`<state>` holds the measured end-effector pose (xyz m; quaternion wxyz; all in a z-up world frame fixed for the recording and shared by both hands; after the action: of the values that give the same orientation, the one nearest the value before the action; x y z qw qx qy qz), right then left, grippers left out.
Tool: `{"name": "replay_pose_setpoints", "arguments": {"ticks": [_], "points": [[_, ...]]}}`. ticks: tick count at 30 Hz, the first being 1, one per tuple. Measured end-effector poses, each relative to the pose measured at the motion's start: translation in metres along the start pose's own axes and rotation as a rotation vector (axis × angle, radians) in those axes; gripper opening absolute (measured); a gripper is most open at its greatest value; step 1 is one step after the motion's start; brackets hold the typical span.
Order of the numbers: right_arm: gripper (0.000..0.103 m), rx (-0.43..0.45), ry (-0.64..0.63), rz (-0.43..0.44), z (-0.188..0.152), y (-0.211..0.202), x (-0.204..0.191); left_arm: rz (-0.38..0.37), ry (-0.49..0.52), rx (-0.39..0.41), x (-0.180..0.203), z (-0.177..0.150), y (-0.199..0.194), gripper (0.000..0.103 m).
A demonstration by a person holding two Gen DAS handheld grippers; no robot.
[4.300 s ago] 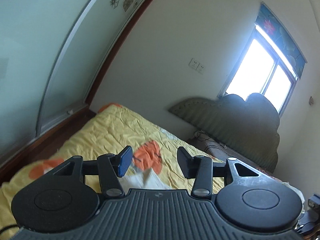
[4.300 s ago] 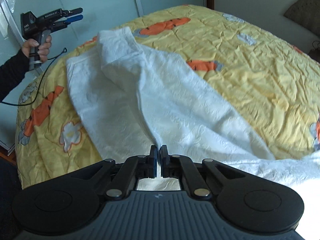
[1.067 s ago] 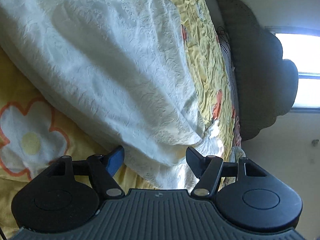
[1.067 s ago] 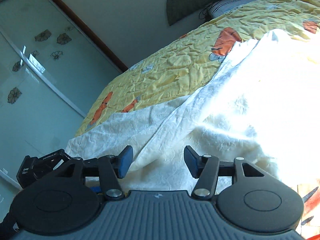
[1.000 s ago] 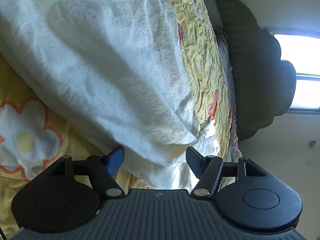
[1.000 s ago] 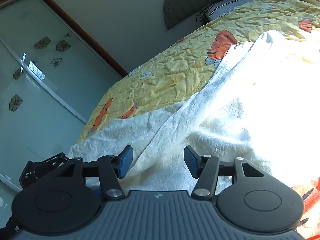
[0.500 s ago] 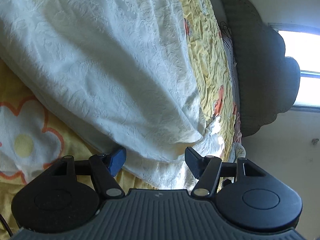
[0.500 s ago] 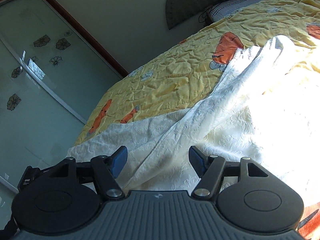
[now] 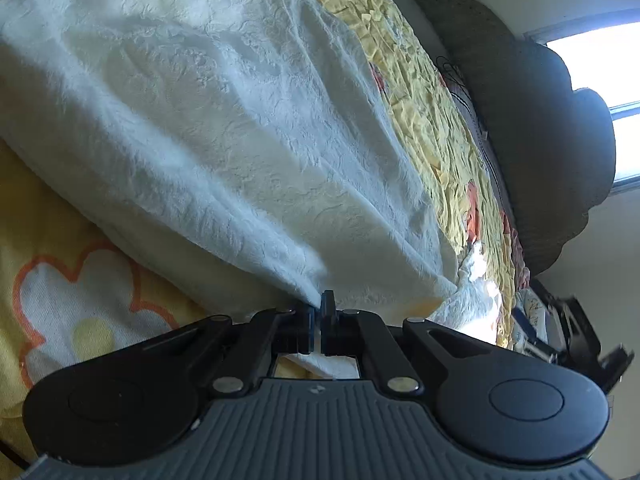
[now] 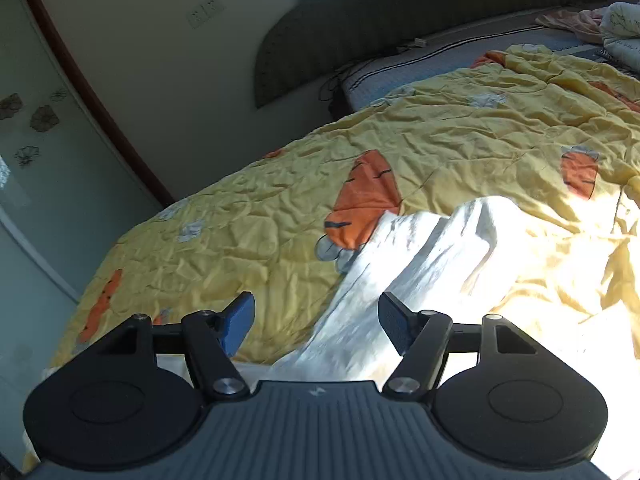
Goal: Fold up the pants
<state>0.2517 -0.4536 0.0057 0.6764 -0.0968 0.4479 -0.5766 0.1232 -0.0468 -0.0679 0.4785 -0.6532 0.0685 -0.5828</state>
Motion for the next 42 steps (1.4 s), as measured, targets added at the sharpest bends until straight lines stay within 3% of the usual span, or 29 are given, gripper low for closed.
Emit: {"name": "replay_pose_setpoints", "arguments": {"ticks": [4, 8, 11, 12, 15, 17, 19, 23, 25, 27, 32, 35, 38, 42], "points": [[0.068, -0.108, -0.005, -0.135, 0.045, 0.064, 0.008, -0.01, 0.007, 0.001, -0.001, -0.002, -0.001, 0.004], [0.068, -0.276, -0.036, -0.326, 0.036, 0.129, 0.015, -0.028, 0.019, -0.006, -0.003, -0.004, -0.001, 0.004], [0.069, -0.279, -0.185, -0.434, 0.026, 0.146, 0.003, -0.055, 0.009, -0.022, -0.006, -0.002, 0.001, 0.005], [0.068, -0.267, -0.208, -0.433, 0.025, 0.147, 0.0, -0.061, 0.008, -0.025, -0.007, -0.002, 0.002, 0.007], [0.04, -0.253, -0.179, -0.412, 0.028, 0.14, 0.007, -0.075, -0.006, -0.034, -0.01, 0.0, 0.003, 0.011], [0.014, -0.243, -0.102, -0.371, 0.033, 0.131, 0.018, -0.091, -0.026, -0.042, -0.013, 0.0, 0.004, 0.011], [0.008, -0.219, 0.068, -0.248, 0.037, 0.12, 0.033, -0.1, -0.034, -0.05, -0.014, 0.001, 0.004, 0.011], [0.007, -0.055, 0.224, -0.08, 0.037, 0.077, 0.048, -0.109, -0.048, -0.069, -0.016, 0.002, 0.003, 0.012], [0.007, 0.037, 0.252, -0.014, 0.035, 0.043, 0.051, -0.119, -0.055, -0.072, -0.016, 0.002, 0.002, 0.021], [0.007, 0.12, 0.287, 0.059, 0.028, 0.001, 0.056, -0.125, -0.059, -0.073, -0.014, 0.003, 0.001, 0.023], [0.007, 0.281, 0.381, 0.182, -0.021, -0.109, 0.084, -0.127, -0.033, -0.053, -0.008, 0.005, -0.009, 0.034], [0.007, 0.297, 0.478, 0.192, -0.076, -0.141, 0.113, -0.123, -0.024, -0.047, -0.008, 0.008, -0.01, 0.035], [0.01, 0.25, 0.6, 0.114, -0.133, -0.136, 0.157, -0.117, -0.019, -0.045, -0.008, 0.01, -0.008, 0.035], [0.016, 0.228, 0.763, 0.175, -0.159, -0.117, 0.172, -0.092, 0.003, -0.034, -0.004, 0.011, -0.012, 0.038]]}}
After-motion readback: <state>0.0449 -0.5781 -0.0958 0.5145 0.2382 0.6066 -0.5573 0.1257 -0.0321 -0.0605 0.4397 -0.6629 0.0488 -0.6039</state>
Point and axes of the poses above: each gripper's, at about its wrist camera, not at the fingertips, and y roughly the way its jaws point, x to its right, z to its top, the point moved 8 cm from there along y, roughly the way its jaws point, and after that the axes turned 6 degrees about -x, right-handed, at the moved point
